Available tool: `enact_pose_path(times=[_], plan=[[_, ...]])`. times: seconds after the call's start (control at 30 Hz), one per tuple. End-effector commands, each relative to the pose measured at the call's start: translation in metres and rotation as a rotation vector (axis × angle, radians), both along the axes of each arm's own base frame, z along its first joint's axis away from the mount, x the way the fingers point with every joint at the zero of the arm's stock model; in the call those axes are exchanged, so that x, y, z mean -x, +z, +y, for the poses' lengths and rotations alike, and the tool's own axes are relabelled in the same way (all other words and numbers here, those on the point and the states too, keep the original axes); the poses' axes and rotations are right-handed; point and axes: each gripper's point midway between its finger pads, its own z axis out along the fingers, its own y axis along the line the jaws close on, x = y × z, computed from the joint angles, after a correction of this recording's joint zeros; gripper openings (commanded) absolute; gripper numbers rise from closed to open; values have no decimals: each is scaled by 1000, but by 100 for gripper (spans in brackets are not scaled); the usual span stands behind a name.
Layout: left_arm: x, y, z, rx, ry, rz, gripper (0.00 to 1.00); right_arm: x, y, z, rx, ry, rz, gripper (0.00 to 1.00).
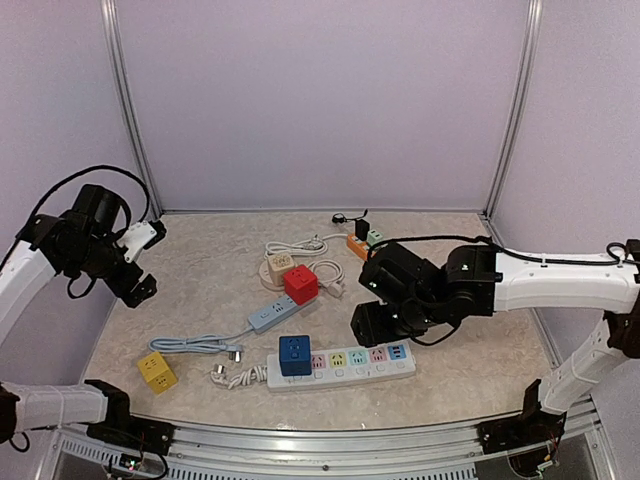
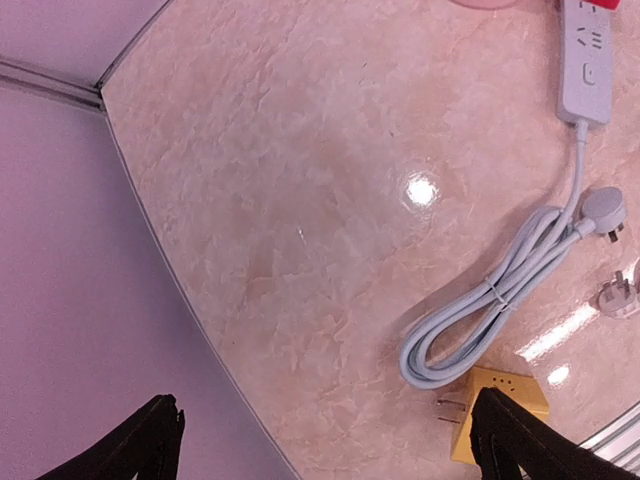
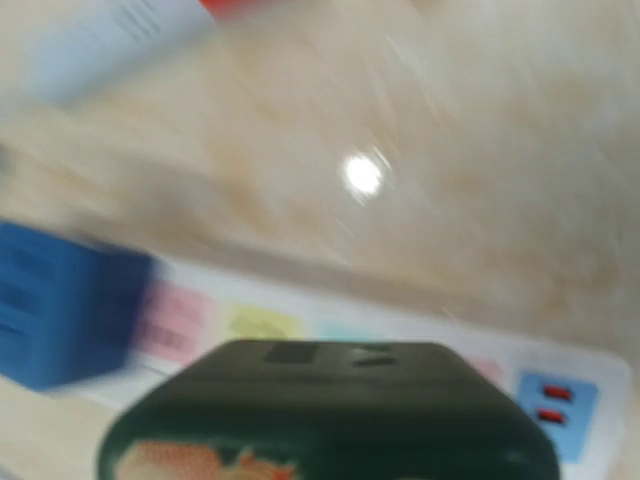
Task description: Insert the plug
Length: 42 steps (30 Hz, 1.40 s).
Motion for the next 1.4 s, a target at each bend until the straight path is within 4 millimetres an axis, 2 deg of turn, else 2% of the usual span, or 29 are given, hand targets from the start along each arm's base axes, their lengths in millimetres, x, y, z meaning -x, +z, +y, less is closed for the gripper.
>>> enact_pose_path(times=[0.0,0.13,0.3,0.67,0.73,0.9,1.0,1.1,1.23,1.37], plan=[[-5,-8,29,-60,128,-44,99,-1,-26,-1,14,-10,1,0],[-5,-8,30,-49,137,-38,99,0,-49,-5,2,1,34,0],[-9,-8,27,-37,133,-21,99,-1,-66,-16,30,-14,62,0],[-9,-9,23,-1,122,4,99,-5,-81,-24,153,-4,67,0],[-9,-9,22,4,116,6,99,-7,-79,-25,164,-9,60,0],[-9,-10,19,16,105,10,99,-14,-58,-23,151,-8,19,0],[-8,-10,19,14,106,9,99,-19,-47,-39,177,-45,-11,0],[-8,-10,19,16,102,11,99,-17,-50,-53,181,-70,4,0],[-8,-10,19,13,104,12,99,-15,-55,-44,132,-63,20,0],[-8,-11,19,13,105,16,99,-14,-61,-25,91,-15,40,0]])
